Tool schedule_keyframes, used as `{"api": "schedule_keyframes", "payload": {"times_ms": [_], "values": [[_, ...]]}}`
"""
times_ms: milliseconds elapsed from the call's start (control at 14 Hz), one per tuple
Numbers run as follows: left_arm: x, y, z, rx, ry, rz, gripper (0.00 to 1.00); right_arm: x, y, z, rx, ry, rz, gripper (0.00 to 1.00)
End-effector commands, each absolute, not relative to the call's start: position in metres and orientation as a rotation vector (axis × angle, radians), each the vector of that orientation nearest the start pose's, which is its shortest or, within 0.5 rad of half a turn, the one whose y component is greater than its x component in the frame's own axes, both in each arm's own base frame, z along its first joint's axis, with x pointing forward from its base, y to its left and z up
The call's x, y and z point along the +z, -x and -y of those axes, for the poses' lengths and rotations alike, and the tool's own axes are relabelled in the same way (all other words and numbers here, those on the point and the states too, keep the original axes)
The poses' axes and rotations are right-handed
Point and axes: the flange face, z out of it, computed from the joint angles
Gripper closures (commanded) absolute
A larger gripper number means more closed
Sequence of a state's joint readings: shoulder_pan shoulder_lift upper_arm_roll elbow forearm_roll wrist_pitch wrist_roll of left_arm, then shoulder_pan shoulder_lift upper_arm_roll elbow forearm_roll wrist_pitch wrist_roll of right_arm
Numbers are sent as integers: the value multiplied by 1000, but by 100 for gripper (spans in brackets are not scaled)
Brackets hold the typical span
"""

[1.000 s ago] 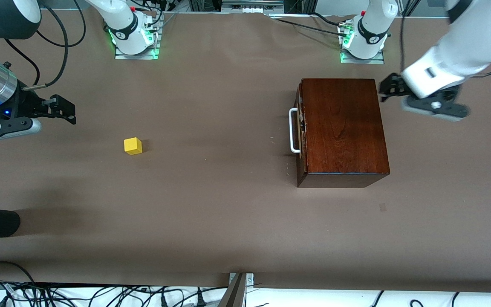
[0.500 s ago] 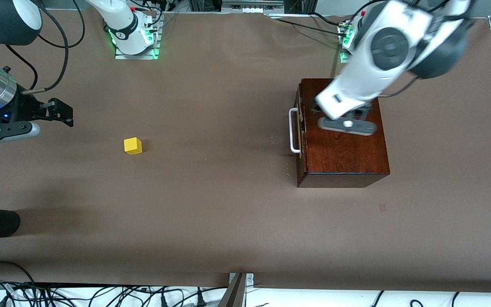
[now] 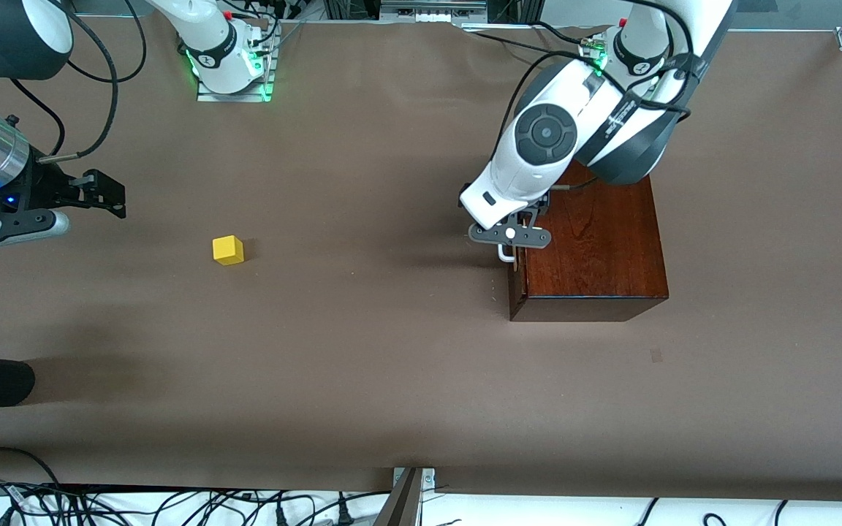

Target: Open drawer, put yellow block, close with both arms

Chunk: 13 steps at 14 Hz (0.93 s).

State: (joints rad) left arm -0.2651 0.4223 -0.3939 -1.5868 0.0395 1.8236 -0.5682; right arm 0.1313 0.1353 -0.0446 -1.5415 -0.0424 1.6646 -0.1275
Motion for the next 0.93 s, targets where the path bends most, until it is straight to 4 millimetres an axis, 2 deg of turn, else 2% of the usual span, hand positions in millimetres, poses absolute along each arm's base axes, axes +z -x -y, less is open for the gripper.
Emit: {"api": "schedule_keyframes", "payload": {"times_ms": [0,143,357,857], "values": [[377,-526,396,247,3041,-197,0,574,-603,-47,8,3177,370,0],[355,-518,408,240,3002,-181,0,574,-603,-47,7,3176,368,0],[330,-506,412,187,2970,-181,0,573,-604,-46,10,3175,362,0],[302,-505,412,182,2950,-172,0,574,-605,-46,-10,3175,338,0]]}}
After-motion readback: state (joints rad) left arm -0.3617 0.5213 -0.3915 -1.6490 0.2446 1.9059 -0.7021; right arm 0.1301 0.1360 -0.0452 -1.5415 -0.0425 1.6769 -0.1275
